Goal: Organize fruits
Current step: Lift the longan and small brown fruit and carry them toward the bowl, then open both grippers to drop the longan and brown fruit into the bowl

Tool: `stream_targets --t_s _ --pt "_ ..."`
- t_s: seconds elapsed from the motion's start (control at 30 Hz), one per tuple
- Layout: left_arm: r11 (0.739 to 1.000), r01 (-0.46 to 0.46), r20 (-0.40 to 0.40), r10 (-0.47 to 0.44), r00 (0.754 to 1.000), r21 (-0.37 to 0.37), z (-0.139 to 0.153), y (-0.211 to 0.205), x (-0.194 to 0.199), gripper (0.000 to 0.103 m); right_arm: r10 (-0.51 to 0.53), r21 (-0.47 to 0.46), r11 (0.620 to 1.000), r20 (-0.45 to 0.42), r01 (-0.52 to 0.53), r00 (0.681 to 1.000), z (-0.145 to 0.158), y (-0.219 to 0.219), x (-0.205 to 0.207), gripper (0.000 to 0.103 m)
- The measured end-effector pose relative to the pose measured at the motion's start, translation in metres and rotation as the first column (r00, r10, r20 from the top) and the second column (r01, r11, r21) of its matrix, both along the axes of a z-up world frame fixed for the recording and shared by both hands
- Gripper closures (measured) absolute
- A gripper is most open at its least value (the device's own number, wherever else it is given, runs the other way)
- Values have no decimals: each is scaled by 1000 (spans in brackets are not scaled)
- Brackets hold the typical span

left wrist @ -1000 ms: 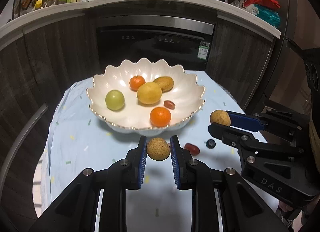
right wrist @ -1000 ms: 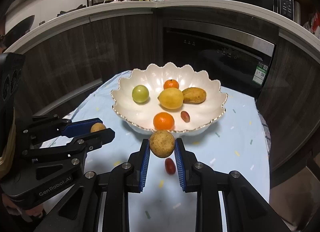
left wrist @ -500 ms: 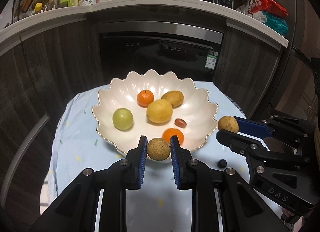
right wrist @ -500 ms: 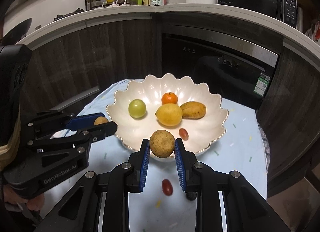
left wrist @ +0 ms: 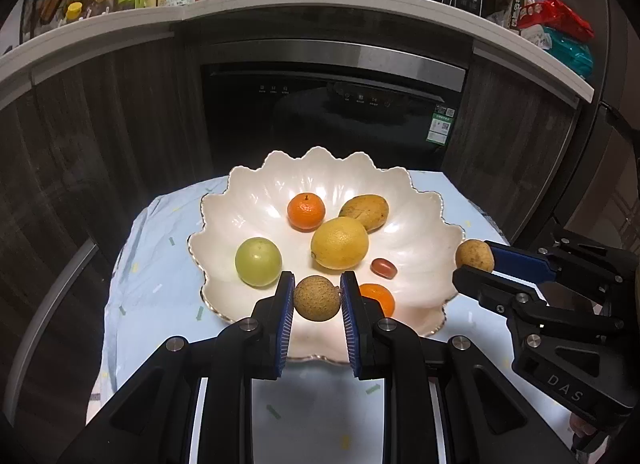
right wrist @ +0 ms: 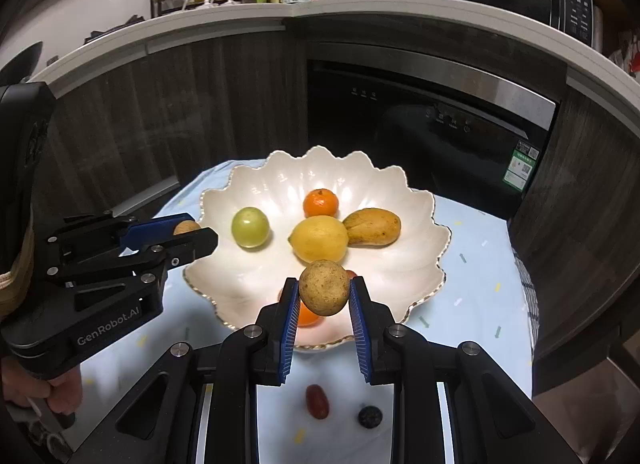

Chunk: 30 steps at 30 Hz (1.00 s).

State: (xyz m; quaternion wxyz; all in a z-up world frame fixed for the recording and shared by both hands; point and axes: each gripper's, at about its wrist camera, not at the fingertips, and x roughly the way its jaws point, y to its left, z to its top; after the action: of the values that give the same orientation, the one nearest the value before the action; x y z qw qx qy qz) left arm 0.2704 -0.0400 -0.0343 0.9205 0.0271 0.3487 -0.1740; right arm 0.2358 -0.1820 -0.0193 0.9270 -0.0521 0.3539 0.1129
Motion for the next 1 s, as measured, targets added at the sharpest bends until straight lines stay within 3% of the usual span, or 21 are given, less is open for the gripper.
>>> stream_targets --t_s 0.63,0.73,0.83,1.0 --pt "1000 -11 -74 11 997 11 -29 -6 38 79 -31 7 999 -61 32 998 -25 -11 30 77" --pt "1000 -10 -80 11 997 10 -31 -7 39 68 -31 7 999 -69 32 997 -28 -12 31 77" --pt "1000 -17 -73 19 997 20 -30 -6 38 63 -48 11 999 -68 49 997 -29 -14 30 75" --pt "999 -25 -59 27 998 42 -28 -6 36 52 -61 16 998 -50 62 997 -26 -17 28 58"
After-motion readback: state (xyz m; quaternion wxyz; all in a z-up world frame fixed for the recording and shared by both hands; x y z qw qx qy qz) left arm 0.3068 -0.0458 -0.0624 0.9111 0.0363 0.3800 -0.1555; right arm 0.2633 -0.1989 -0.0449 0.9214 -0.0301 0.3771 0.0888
